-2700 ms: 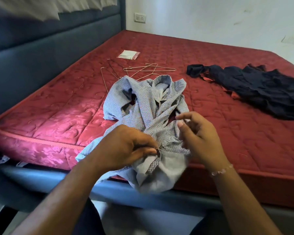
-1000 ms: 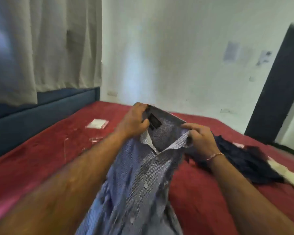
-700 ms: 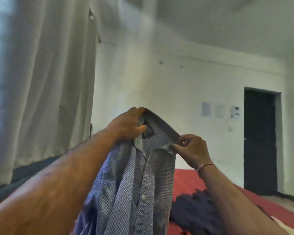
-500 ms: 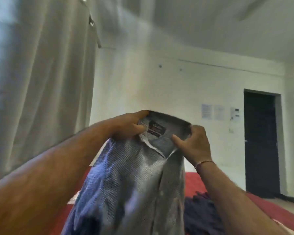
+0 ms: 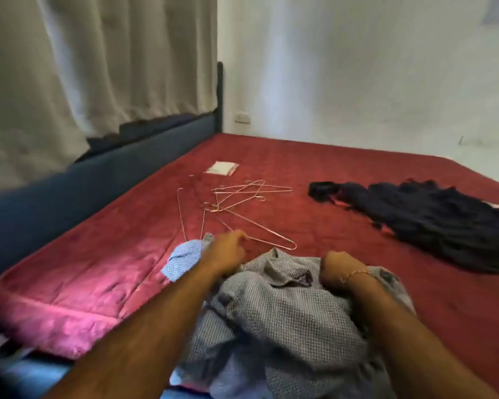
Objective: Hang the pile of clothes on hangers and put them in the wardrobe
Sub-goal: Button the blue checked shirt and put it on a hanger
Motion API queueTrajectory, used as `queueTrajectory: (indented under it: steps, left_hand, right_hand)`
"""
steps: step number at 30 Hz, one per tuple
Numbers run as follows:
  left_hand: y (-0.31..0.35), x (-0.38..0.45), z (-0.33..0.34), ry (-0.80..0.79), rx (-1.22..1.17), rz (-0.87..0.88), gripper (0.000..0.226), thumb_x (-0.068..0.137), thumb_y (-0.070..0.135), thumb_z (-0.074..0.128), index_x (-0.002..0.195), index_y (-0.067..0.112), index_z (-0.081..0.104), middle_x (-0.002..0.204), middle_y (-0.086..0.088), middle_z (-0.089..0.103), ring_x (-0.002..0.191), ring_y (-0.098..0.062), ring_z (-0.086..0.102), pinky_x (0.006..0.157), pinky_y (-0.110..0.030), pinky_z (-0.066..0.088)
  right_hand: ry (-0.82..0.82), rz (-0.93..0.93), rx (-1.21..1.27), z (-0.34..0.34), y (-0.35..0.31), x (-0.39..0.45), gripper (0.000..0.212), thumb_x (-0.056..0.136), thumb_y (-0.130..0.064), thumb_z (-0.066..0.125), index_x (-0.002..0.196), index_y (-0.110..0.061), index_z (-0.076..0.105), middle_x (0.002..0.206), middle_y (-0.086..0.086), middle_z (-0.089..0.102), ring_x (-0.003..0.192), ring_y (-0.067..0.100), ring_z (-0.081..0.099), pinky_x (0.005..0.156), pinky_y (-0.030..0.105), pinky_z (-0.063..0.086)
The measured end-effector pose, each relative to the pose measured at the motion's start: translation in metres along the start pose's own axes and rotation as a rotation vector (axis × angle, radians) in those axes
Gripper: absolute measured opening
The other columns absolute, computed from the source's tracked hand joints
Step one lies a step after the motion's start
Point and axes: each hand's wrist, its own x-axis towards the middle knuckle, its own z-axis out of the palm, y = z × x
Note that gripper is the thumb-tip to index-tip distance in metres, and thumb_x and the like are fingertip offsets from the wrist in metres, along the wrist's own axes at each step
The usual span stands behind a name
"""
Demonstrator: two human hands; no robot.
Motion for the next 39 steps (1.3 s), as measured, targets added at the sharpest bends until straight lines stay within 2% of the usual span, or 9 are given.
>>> queueTrajectory:
  steps: [2,6,14,18,23,27,31,36,39]
  left_hand:
    - [-0.029,0.015,-0.004,0.213,0.290,-0.035,0.037,0.094,0.012,0.053,0.127,0.025,0.064,0.123,-0.008,0.068,0.111,-0.029,0.066,0.090,-0.040,0.055]
    - [-0.055,0.022,-0.004,0.066,0.577,-0.105,0.036,0.089,0.023,0.056,0.123,0.024,0.046,0.126,-0.009,0.065,0.111,-0.036,0.065,0.088,-0.050,0.057]
    - [-0.065,0.013,0.009,0.123,0.579,0.007,0.029,0.090,0.027,0.058,0.119,0.021,0.062,0.118,-0.006,0.067,0.105,-0.032,0.068,0.086,-0.045,0.057]
    - [-0.047,0.031,0.014,0.116,0.169,0.090,0.016,0.089,0.022,0.063,0.100,0.018,0.074,0.099,0.000,0.070,0.094,-0.020,0.067,0.089,-0.041,0.058]
    - [-0.002,0.048,0.036,-0.147,-0.821,-0.355,0.024,0.103,0.023,0.059,0.114,0.002,0.058,0.085,-0.018,0.064,0.056,-0.026,0.066,0.053,-0.035,0.058]
    - [0.020,0.051,0.062,0.028,-1.082,-0.423,0.021,0.098,-0.006,0.045,0.085,0.009,0.053,0.054,-0.007,0.056,0.044,-0.017,0.054,0.045,-0.022,0.042]
    - [0.023,0.040,0.062,-0.001,-1.079,-0.341,0.038,0.097,-0.010,0.025,0.116,0.015,0.046,0.092,-0.022,0.074,0.060,-0.030,0.070,0.050,-0.032,0.048]
    - [0.006,0.030,-0.004,-0.105,-0.775,-0.121,0.029,0.108,0.004,0.035,0.125,0.018,0.055,0.098,-0.019,0.073,0.059,-0.024,0.063,0.051,-0.037,0.057]
    - [-0.012,0.032,-0.052,-0.228,-0.431,0.111,0.020,0.099,0.020,0.069,0.119,0.023,0.063,0.087,-0.012,0.074,0.056,-0.021,0.062,0.051,-0.034,0.053]
  right_hand:
    - [0.097,-0.026,-0.042,0.001,-0.009,0.003,0.036,0.086,-0.028,0.057,0.119,-0.016,0.066,0.128,0.008,0.064,0.116,0.032,0.062,0.093,0.043,0.052]
    - [0.284,-0.128,0.062,0.004,-0.040,0.014,0.031,0.092,-0.033,0.054,0.120,-0.022,0.062,0.124,0.005,0.056,0.119,0.032,0.055,0.096,0.050,0.048]
    - [0.017,-0.202,-0.039,0.034,-0.082,0.061,0.039,0.103,-0.039,0.043,0.139,-0.027,0.050,0.158,0.003,0.036,0.137,0.036,0.038,0.108,0.058,0.040]
    - [-0.076,-0.212,-0.115,0.031,-0.084,0.073,0.042,0.103,-0.046,0.047,0.140,-0.028,0.056,0.145,0.007,0.050,0.135,0.035,0.041,0.108,0.053,0.039]
    - [0.060,-0.274,0.455,0.035,-0.087,0.048,0.031,0.090,-0.010,0.056,0.102,-0.023,0.081,0.106,0.001,0.077,0.101,0.021,0.069,0.091,0.032,0.053]
    - [-0.007,-0.419,0.664,0.029,-0.074,0.016,0.038,0.089,-0.002,0.055,0.100,-0.027,0.082,0.095,-0.014,0.078,0.087,0.012,0.074,0.082,0.030,0.059]
    - [0.440,-0.317,0.453,0.017,-0.035,0.007,0.020,0.081,-0.014,0.068,0.074,-0.032,0.066,0.089,-0.015,0.061,0.083,0.013,0.059,0.079,0.030,0.048]
    - [-0.059,-0.226,0.062,0.007,-0.001,-0.003,0.009,0.085,-0.023,0.077,0.080,-0.029,0.073,0.098,-0.001,0.074,0.091,0.017,0.067,0.077,0.026,0.049]
    - [0.083,-0.171,0.138,0.009,0.007,-0.006,0.008,0.084,-0.019,0.076,0.090,-0.022,0.081,0.088,0.000,0.078,0.087,0.018,0.072,0.080,0.029,0.058]
